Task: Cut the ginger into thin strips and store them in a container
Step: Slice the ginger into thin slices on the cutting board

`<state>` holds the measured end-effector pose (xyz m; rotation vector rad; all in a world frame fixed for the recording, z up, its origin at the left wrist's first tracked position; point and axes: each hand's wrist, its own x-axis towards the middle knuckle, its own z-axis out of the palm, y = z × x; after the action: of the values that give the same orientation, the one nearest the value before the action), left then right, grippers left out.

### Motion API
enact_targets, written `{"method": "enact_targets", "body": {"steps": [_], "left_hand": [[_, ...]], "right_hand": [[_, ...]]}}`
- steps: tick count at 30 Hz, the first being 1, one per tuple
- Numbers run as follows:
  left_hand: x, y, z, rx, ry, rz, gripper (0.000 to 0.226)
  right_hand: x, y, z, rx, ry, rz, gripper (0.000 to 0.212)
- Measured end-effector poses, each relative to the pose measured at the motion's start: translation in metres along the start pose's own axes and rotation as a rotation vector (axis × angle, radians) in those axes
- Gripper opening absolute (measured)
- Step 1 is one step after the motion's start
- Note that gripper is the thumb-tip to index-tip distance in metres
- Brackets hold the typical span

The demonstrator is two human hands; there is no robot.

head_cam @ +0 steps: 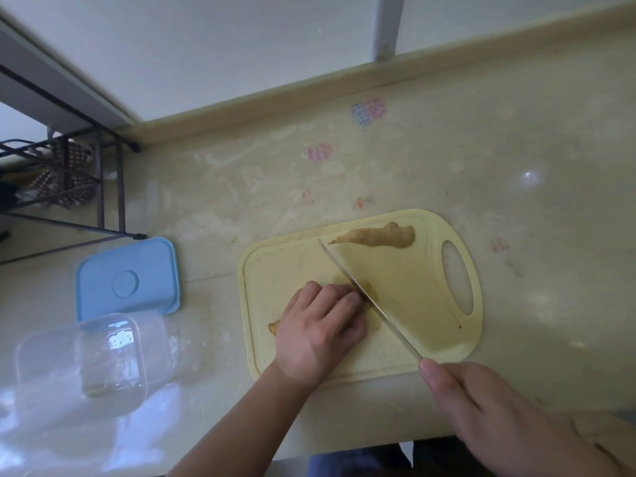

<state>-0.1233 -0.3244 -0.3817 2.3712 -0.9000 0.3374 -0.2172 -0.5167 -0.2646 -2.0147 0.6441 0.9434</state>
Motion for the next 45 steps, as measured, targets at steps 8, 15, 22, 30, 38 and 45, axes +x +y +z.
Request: {"method": "enact_targets", "body": {"steps": [8, 15, 22, 30, 38, 45], "left_hand": [[0.0, 0.0, -0.001, 0.008, -0.013, -0.019, 0.007], [0.0, 0.0, -0.001, 0.018, -0.014, -0.025, 0.004], [0.0, 0.001, -0.001, 0.007, 0.002, -0.021, 0.005], [-0.001, -0.001, 0.001, -0.019, 0.01, 0.005, 0.012], [0.0, 0.0, 0.0, -0.021, 0.013, -0.008, 0.012], [0.001, 0.001, -0.002, -0.015, 0.001, -0.054, 0.011]], "right_hand": [[0.027, -0.002, 0.008, 0.099, 0.009, -0.188, 0.07], [0.004, 0.008, 0.004, 0.068, 0.017, -0.11, 0.08], [0.002, 0.007, 0.005, 0.081, 0.011, -0.122, 0.084], [0.01, 0.012, 0.009, 0.077, 0.001, -0.126, 0.08], [0.043, -0.008, 0.013, 0.084, 0.015, -0.231, 0.067], [0.028, 0.004, 0.005, 0.147, -0.048, -0.2, 0.091]]}}
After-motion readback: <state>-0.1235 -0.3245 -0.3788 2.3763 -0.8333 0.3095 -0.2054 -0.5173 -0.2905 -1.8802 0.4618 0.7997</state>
